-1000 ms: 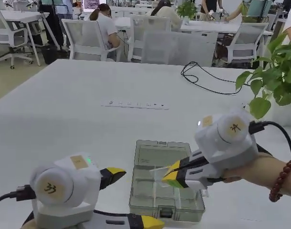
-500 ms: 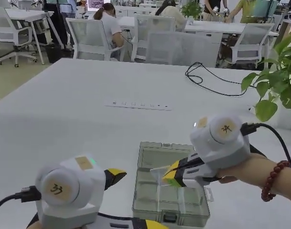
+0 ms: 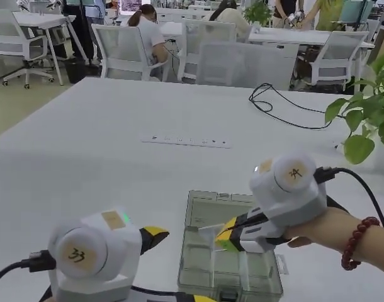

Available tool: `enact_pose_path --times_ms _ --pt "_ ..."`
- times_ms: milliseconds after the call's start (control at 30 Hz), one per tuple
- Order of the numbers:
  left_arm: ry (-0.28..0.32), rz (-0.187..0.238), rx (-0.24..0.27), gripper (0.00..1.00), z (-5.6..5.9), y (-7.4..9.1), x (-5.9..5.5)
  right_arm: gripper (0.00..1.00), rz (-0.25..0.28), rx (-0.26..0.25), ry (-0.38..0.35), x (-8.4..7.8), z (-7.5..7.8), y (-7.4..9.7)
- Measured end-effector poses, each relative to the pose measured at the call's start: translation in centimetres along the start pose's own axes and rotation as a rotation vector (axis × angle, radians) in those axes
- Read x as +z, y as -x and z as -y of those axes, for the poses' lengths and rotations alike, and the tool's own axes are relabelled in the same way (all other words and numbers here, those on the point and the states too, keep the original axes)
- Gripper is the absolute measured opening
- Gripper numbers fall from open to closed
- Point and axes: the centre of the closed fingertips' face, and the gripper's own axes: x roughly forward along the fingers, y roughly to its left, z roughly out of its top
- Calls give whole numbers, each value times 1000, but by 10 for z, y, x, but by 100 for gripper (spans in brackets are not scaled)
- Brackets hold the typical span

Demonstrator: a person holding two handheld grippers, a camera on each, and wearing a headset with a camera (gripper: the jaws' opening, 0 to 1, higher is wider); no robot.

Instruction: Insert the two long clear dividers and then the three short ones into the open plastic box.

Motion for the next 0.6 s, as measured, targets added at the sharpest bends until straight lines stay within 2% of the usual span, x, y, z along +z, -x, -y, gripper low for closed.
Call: enact_pose_path --times_ms 200,367,600 --pt "3 2 1 84 -2 -1 0 2 -29 -5 -2 -5 3 -3" --pt "4 2 3 85 -3 -1 -1 2 -43 3 -2 -2 2 -6" --pt "3 3 2 84 -3 -2 -1 2 -122 24 57 -1 0 -11"
